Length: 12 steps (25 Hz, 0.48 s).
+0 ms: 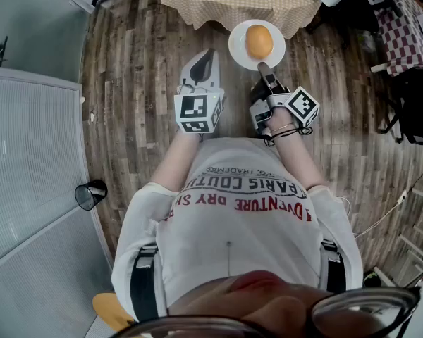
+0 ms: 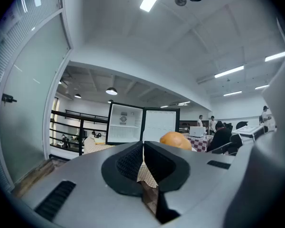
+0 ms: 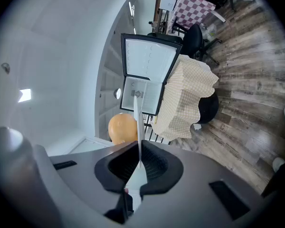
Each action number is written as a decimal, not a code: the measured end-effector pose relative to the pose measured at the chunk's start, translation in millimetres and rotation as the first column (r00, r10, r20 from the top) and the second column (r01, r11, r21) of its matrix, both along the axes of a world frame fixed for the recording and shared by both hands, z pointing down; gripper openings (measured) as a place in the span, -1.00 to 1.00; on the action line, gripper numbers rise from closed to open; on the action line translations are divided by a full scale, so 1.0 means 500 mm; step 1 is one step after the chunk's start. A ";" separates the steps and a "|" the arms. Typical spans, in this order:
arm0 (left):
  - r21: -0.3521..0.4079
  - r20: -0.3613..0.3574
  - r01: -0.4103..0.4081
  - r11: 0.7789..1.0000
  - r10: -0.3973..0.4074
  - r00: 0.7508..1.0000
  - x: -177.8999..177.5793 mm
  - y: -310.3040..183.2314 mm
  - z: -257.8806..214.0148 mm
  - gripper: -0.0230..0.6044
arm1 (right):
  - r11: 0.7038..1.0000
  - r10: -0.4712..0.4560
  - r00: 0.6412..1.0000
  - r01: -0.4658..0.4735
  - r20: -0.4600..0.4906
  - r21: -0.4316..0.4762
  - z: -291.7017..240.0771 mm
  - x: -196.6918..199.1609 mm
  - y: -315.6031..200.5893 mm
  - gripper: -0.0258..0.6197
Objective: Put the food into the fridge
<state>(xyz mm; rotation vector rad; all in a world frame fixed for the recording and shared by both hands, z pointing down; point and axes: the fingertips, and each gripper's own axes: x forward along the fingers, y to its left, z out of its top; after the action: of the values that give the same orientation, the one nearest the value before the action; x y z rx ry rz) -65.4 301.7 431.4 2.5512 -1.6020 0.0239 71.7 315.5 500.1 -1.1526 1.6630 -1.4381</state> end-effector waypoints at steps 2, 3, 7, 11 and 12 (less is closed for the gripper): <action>0.001 -0.002 -0.001 1.000 0.001 1.000 0.001 -0.003 0.000 -0.84 | 1.000 -0.004 1.000 0.004 -0.010 -0.004 0.002 0.000 -0.001 -0.81; 0.002 -0.002 -0.003 1.000 0.003 1.000 0.001 -0.004 0.000 -0.84 | 1.000 -0.004 1.000 0.004 -0.012 -0.005 0.003 0.000 -0.001 -0.81; -0.002 0.000 -0.011 1.000 0.011 1.000 0.004 -0.003 0.006 -0.84 | 1.000 -0.001 1.000 0.001 0.004 0.000 0.002 -0.002 -0.002 -0.81; -0.005 0.007 -0.009 1.000 0.009 1.000 0.002 -0.004 0.007 -0.84 | 1.000 -0.012 1.000 0.012 -0.007 -0.005 0.006 -0.002 -0.003 -0.81; -0.006 0.008 -0.010 1.000 0.010 1.000 0.002 -0.003 0.007 -0.84 | 1.000 -0.014 1.000 0.014 -0.007 -0.009 0.006 -0.003 -0.003 -0.81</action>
<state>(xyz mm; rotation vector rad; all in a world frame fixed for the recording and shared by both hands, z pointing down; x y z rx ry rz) -64.2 300.2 435.2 2.5582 -1.5899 0.0399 70.3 314.1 503.3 -1.1540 1.6747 -1.4530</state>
